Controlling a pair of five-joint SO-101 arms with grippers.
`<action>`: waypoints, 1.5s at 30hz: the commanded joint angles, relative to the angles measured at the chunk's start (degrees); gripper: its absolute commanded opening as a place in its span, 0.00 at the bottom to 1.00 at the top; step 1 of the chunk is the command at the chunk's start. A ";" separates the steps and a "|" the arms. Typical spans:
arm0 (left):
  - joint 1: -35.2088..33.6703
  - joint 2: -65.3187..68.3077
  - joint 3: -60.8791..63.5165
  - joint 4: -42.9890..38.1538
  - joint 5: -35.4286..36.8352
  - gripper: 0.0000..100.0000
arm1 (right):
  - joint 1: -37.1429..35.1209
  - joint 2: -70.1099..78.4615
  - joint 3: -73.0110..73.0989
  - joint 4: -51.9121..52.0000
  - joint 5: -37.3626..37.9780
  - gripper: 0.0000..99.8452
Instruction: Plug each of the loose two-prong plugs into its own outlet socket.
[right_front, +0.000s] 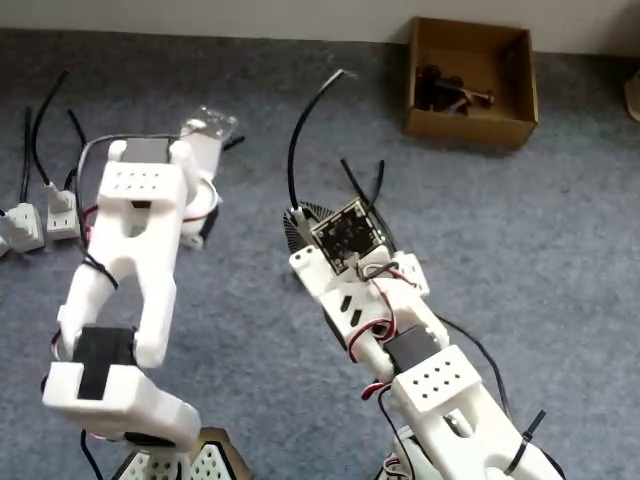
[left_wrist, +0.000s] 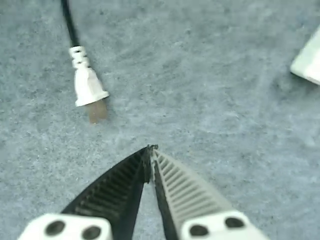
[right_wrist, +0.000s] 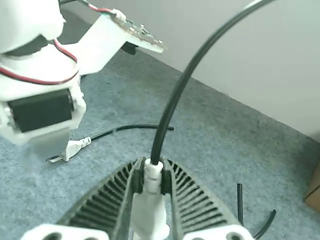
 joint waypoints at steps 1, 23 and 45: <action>6.73 -5.23 2.86 0.62 -4.13 0.02 | -0.84 0.13 -0.57 -1.45 -0.18 0.01; 12.97 -8.48 5.49 -2.55 -1.93 0.01 | -0.31 -0.04 10.42 -23.96 -0.62 0.01; 12.35 -43.74 34.77 -25.32 -0.97 0.01 | 4.26 -0.04 11.21 -24.04 -14.07 0.01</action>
